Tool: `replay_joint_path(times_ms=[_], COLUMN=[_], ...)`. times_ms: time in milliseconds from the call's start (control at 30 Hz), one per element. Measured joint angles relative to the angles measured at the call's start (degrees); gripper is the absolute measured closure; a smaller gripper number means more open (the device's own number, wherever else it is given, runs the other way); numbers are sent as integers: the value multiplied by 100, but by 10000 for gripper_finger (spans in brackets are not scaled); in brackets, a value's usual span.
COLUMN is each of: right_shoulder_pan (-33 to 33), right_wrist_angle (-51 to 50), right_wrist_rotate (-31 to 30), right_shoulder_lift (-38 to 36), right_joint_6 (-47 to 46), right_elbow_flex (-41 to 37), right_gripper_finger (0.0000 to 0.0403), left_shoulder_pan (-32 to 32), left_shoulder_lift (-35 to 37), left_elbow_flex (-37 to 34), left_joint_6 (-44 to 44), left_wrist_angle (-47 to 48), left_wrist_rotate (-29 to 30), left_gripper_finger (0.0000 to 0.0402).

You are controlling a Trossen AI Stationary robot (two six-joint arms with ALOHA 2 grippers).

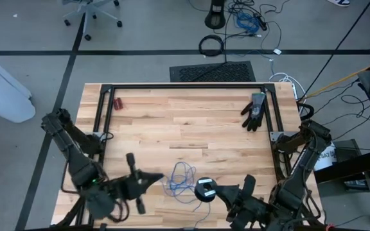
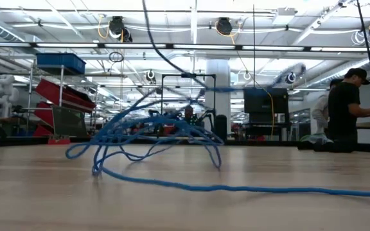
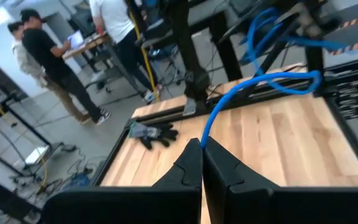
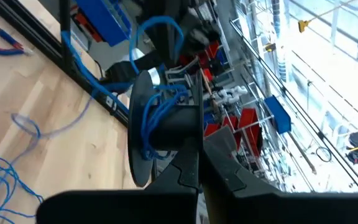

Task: Coil cords
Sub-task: Uncoil the blue wire from the spool

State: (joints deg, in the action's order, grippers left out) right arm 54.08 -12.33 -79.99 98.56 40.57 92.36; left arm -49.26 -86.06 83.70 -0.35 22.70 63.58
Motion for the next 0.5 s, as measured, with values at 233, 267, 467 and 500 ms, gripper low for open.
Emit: replay_joint_path(times_ms=[233,267,467,500], right_shoulder_pan=[-296,-361,-661,-691], right_wrist_angle=[-156,-224,-512,-516], right_wrist_rotate=[-351,-435,-730,-728], right_shoulder_lift=[0,0,0,0], right_joint_6=[-398,-488,-983,-1020], right_elbow_flex=[0,0,0,0], right_gripper_finger=[403,403,403,403], left_shoulder_pan=[-263,-262,-166,-138], left_shoulder_lift=[-19,-32,-255,-292], left_elbow_flex=[0,0,2,2], left_joint_6=[763,842,1410,1485], left_wrist_angle=[-1121,-1280,-1944,-2026], left_wrist_rotate=[101,6,-1109,-1293], left_gripper_finger=[401,401,401,401])
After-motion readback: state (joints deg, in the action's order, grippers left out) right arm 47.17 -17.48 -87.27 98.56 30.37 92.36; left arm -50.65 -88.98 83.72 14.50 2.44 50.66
